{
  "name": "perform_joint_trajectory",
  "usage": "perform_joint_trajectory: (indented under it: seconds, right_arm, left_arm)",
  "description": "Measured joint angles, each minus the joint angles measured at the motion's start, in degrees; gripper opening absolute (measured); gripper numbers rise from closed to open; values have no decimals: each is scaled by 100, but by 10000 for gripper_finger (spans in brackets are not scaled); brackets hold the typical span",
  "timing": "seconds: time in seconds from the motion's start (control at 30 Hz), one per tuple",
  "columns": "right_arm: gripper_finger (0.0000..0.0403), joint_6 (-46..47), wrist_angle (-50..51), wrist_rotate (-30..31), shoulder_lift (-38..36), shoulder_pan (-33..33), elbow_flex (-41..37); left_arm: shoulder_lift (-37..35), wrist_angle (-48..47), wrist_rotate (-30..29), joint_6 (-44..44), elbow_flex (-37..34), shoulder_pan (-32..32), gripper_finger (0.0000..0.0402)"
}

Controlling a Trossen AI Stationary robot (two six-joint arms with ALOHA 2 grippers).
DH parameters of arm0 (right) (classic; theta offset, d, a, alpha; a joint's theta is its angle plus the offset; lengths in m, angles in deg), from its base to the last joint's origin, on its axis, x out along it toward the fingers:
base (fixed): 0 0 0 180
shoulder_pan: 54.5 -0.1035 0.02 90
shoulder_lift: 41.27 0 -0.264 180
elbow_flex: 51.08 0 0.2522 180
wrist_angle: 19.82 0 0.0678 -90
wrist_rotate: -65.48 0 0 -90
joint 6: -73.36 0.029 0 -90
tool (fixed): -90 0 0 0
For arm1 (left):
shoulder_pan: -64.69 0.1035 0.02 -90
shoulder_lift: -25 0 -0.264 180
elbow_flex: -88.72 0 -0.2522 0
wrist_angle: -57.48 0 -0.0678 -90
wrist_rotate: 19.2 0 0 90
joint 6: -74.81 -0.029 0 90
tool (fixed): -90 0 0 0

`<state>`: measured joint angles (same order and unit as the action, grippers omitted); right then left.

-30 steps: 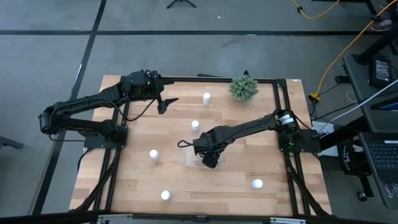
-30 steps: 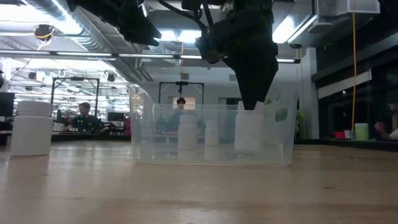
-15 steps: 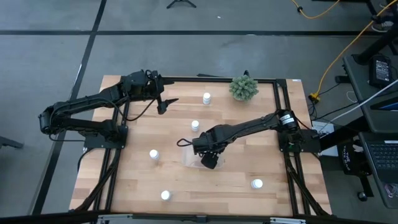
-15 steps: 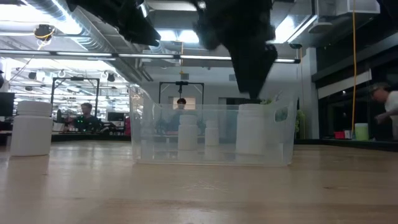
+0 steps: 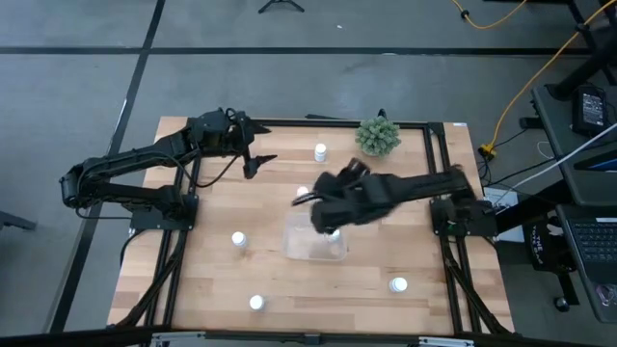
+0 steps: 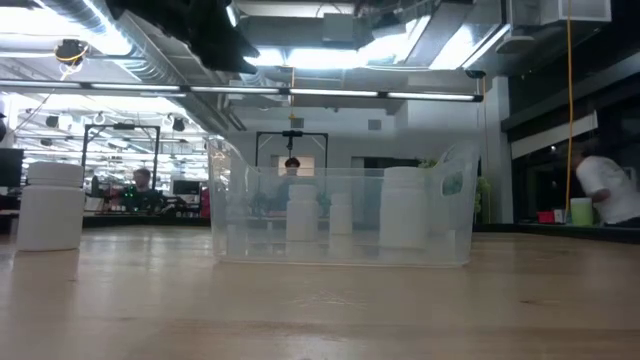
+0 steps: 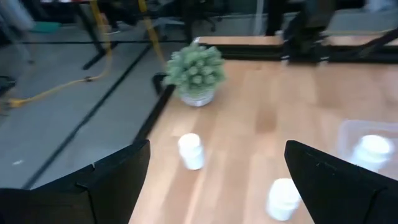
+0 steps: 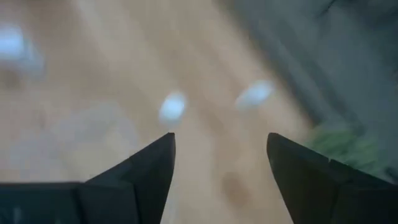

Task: Pick and place pill bottles into a basket
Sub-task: Put the white pill bottle into the transparent bin

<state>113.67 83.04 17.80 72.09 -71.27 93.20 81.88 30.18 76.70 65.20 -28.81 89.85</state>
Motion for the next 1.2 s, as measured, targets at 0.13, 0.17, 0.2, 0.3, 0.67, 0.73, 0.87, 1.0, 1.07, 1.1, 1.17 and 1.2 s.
perform_joint_trajectory:
  seconds: [0.13,0.17,0.2,0.3,0.67,0.73,0.87,1.0,1.07,1.1,1.17,1.2]
  right_arm:
    - [254,17,83,950,-765,-237,-391]
    - [254,82,82,1080,-983,-271,-559]
    - [254,180,84,1179,-1197,-302,-758]
    - [254,355,77,1215,-1984,-357,-1650]
    - [254,960,-1634,1416,-4558,-556,-5153]
    - [254,431,-2306,1418,-4819,-555,-5507]
    - [254,-1074,-3614,1417,-5143,-555,-5965]
    - [254,-2192,-4318,1417,-5319,-458,-6170]
    - [254,-2404,-4332,1415,-5379,-388,-6180]
    - [254,-2460,-4327,1414,-5410,-362,-6181]
    - [254,-2593,-4324,1405,-5485,-327,-6181]
    - [254,-2677,-4322,1363,-5531,-326,-6181]
  left_arm:
    - [95,113,767,224,2,-50,368]
    - [164,137,932,287,2,-69,369]
    - [239,196,1067,346,8,-80,369]
    - [606,152,1355,443,216,-95,370]
    - [2860,-442,1777,328,2063,284,370]
    - [3263,-569,1703,333,2466,380,370]
    - [4023,-925,1625,332,3178,559,370]
    - [4669,-1140,1612,222,3590,656,370]
    - [4927,-1209,1612,190,3720,677,370]
    - [5028,-1221,1606,196,3765,686,370]
    - [5216,-1292,1587,332,3830,686,370]
    - [5304,-1262,1567,418,3859,688,370]
